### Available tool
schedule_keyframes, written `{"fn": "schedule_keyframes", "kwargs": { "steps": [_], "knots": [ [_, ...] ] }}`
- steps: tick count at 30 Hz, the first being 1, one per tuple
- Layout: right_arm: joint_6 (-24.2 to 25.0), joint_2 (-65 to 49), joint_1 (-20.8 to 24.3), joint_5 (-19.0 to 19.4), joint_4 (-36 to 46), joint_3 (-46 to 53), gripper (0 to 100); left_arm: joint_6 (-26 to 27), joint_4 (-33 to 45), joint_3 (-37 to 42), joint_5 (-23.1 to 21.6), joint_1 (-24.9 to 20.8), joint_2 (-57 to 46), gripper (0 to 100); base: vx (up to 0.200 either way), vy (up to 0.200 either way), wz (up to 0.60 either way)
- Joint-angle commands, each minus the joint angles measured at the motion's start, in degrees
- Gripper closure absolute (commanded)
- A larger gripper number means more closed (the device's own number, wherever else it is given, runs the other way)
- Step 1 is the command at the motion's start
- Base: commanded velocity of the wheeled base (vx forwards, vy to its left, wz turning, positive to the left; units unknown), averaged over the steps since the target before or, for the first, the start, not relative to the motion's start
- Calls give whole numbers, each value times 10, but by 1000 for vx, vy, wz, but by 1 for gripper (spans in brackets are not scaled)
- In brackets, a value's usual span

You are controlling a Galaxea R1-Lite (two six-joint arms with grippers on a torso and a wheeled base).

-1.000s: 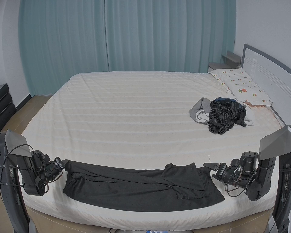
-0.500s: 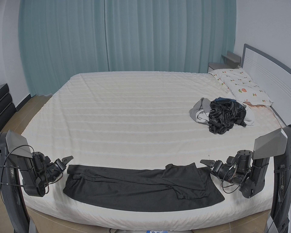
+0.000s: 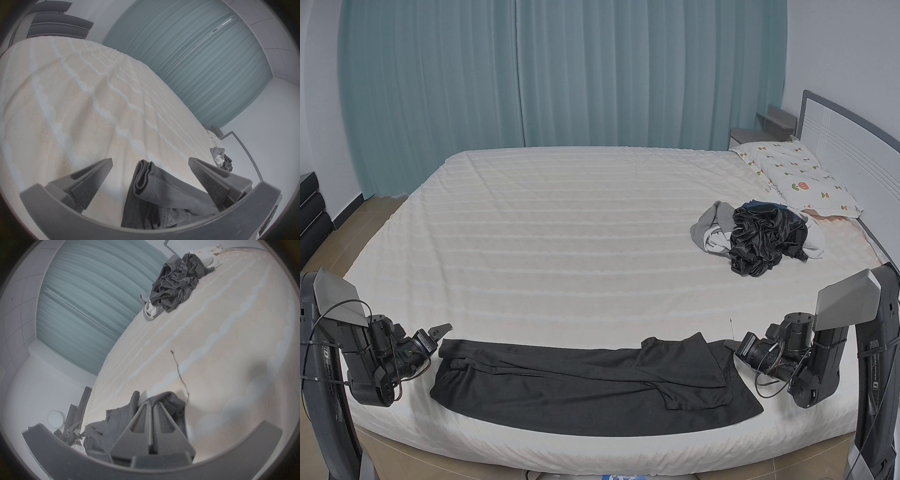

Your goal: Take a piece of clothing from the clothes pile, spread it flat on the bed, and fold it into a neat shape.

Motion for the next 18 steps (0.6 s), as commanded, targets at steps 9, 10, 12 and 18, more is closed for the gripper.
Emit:
{"fn": "schedule_keyframes", "kwargs": {
  "steps": [9, 10, 12, 18],
  "knots": [
    [1, 4, -11, -3, -5, -10, 0, -1, 0, 16, 0, 1, -6, 0, 0, 0, 0],
    [1, 4, -11, -3, -5, -10, 0, -1, 0, 20, 0, 1, -7, 0, 0, 0, 0],
    [2, 0, -12, -2, -5, -9, 0, -1, -1, 29, 0, 3, -11, 0, 0, 0, 0],
    [9, -36, -21, 0, -5, 28, 0, -1, 0, 85, -10, 16, -60, 0, 0, 0, 0]
  ]
}}
